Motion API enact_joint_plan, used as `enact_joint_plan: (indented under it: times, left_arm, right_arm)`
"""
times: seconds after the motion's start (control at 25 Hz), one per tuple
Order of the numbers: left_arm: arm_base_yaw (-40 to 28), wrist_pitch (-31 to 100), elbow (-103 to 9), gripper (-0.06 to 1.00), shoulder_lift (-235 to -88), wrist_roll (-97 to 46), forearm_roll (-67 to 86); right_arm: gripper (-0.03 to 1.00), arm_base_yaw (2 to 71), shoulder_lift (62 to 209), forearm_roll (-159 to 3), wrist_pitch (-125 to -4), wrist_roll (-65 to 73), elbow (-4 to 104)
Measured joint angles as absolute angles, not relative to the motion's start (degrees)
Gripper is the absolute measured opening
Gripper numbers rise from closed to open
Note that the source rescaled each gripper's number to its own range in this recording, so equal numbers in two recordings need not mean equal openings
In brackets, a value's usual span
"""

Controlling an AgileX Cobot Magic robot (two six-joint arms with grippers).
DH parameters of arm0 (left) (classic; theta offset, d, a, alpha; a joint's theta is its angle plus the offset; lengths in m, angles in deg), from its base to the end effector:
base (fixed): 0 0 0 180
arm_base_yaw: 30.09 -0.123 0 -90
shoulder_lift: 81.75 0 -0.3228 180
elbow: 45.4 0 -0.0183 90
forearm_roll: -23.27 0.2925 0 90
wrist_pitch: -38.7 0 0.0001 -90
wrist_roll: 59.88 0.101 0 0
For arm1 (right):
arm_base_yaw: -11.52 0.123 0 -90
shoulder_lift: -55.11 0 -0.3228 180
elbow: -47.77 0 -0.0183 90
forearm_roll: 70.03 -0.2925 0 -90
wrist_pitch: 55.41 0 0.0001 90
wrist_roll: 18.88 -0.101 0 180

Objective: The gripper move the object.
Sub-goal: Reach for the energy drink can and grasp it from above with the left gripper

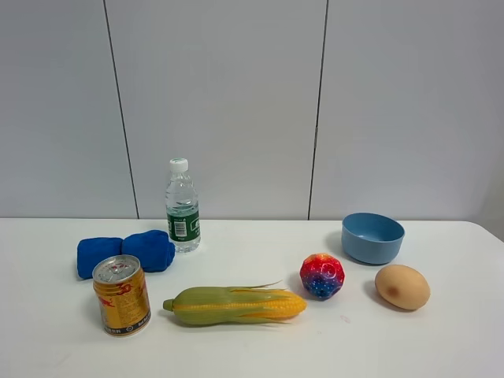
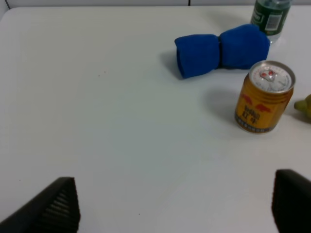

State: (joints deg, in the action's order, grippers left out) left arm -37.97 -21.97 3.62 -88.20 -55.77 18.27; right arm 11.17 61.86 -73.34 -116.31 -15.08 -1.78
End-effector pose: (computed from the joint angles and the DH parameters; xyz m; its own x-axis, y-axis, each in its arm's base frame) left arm 0.0013 -0.0076 0.2958 -0.4368 -0.0314 -0.8990 -0.0565 0.9984 -0.0074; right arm 0.0024 0.0051 0.2923 -0.4546 -0.0354 -0.8900 -0.0562 0.9984 -0.0110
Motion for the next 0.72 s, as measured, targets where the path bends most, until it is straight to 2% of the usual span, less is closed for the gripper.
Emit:
enact_joint_plan:
  times: [0.72]
  left_arm:
    - [-38.0, -22.0, 3.6, 0.62, -88.2, -55.8, 18.3]
  right_arm:
    - [1.0, 11.2, 61.9, -73.3, -116.3, -15.1, -1.8]
